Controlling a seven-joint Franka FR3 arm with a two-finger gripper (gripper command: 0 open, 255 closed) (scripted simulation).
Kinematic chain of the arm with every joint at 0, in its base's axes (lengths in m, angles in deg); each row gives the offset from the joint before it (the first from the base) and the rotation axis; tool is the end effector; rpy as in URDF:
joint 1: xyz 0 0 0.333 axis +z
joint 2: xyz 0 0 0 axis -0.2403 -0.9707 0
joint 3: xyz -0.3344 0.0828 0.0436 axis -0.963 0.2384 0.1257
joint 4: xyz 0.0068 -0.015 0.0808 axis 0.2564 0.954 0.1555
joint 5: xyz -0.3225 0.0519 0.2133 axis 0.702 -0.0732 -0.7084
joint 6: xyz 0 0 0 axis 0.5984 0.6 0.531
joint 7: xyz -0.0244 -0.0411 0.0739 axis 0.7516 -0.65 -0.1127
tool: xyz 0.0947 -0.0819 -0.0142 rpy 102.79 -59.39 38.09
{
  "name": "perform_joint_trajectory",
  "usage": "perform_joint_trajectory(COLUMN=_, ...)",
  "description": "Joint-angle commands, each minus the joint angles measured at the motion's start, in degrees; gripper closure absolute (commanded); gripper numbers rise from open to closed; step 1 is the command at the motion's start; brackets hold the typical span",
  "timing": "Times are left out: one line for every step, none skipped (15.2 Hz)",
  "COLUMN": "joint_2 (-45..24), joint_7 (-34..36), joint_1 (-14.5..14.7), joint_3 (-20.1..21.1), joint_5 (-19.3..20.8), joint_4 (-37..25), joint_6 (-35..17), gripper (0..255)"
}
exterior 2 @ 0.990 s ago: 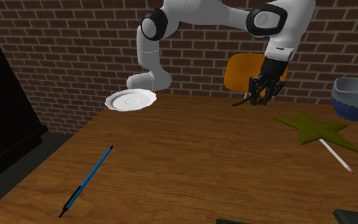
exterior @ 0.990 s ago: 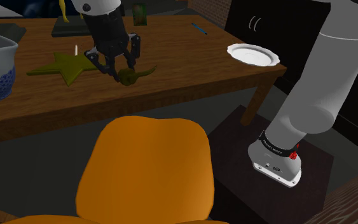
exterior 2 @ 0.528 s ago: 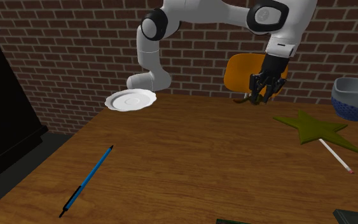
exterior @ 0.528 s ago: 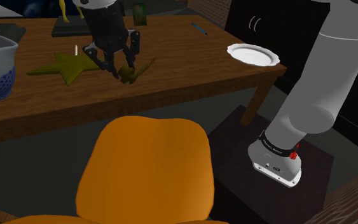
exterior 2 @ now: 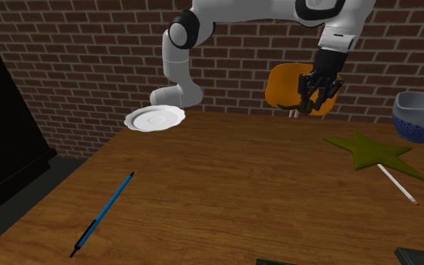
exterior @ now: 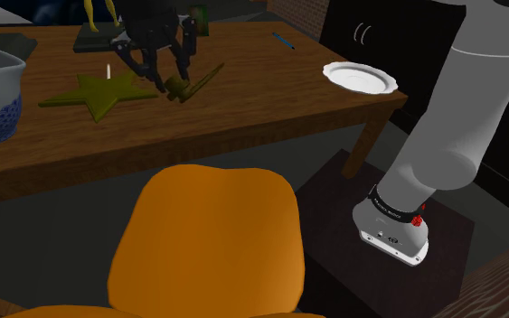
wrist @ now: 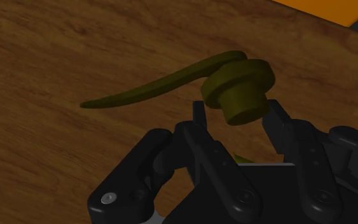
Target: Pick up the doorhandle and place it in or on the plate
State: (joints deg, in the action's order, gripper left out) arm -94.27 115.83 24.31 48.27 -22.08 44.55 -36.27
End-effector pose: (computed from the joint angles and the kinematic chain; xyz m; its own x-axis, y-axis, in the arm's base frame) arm 0.4375 0.4047 0.5947 0.9969 -0.0739 0.0259 -0.0771 -0.9837 0.1622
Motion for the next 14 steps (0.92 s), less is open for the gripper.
perform_joint_trajectory(joint_2=-0.6, joint_7=0.0, joint_1=0.4, joint_3=0.1, joint_5=0.4, joint_4=-2.4, joint_6=1.9, gripper=255)
perform_joint_trajectory(joint_2=-0.9, joint_7=0.0, joint_1=0.6, joint_3=0.1, joint_5=0.6, joint_4=-3.5, joint_6=2.8, gripper=255)
perform_joint_trajectory(joint_2=-1.2, joint_7=-0.1, joint_1=0.9, joint_3=0.1, joint_5=0.8, joint_4=-4.7, joint_6=3.7, gripper=255)
perform_joint_trajectory(joint_2=-1.6, joint_7=-0.1, joint_1=1.1, joint_3=0.2, joint_5=1.0, joint_4=-5.8, joint_6=4.6, gripper=255)
perform_joint_trajectory(joint_2=-1.9, joint_7=0.0, joint_1=1.4, joint_3=0.2, joint_5=1.3, joint_4=-7.1, joint_6=5.6, gripper=255)
perform_joint_trajectory(joint_2=-2.1, joint_7=0.0, joint_1=1.5, joint_3=0.2, joint_5=1.4, joint_4=-7.6, joint_6=6.0, gripper=255)
perform_joint_trajectory(joint_2=1.1, joint_7=-1.5, joint_1=-0.4, joint_3=0.0, joint_5=-0.5, joint_4=-3.9, joint_6=4.6, gripper=255)
perform_joint_trajectory(joint_2=4.2, joint_7=-3.1, joint_1=-2.2, joint_3=-0.3, joint_5=-2.3, joint_4=-0.6, joint_6=3.5, gripper=255)
perform_joint_trajectory(joint_2=7.2, joint_7=-4.8, joint_1=-3.8, joint_3=-0.8, joint_5=-4.1, joint_4=2.6, joint_6=2.4, gripper=255)
perform_joint_trajectory(joint_2=10.1, joint_7=-6.5, joint_1=-5.1, joint_3=-1.5, joint_5=-5.7, joint_4=5.5, joint_6=1.5, gripper=255)
perform_joint_trajectory(joint_2=13.0, joint_7=-8.4, joint_1=-6.2, joint_3=-2.3, joint_5=-7.3, joint_4=8.3, joint_6=0.8, gripper=255)
perform_joint_trajectory(joint_2=15.7, joint_7=-10.2, joint_1=-7.0, joint_3=-3.3, joint_5=-8.7, joint_4=11.0, joint_6=0.1, gripper=255)
perform_joint_trajectory(joint_2=18.3, joint_7=-12.0, joint_1=-7.6, joint_3=-4.4, joint_5=-9.9, joint_4=13.5, joint_6=-0.4, gripper=255)
perform_joint_trajectory(joint_2=20.9, joint_7=-13.8, joint_1=-8.0, joint_3=-5.5, joint_5=-11.0, joint_4=15.8, joint_6=-0.9, gripper=255)
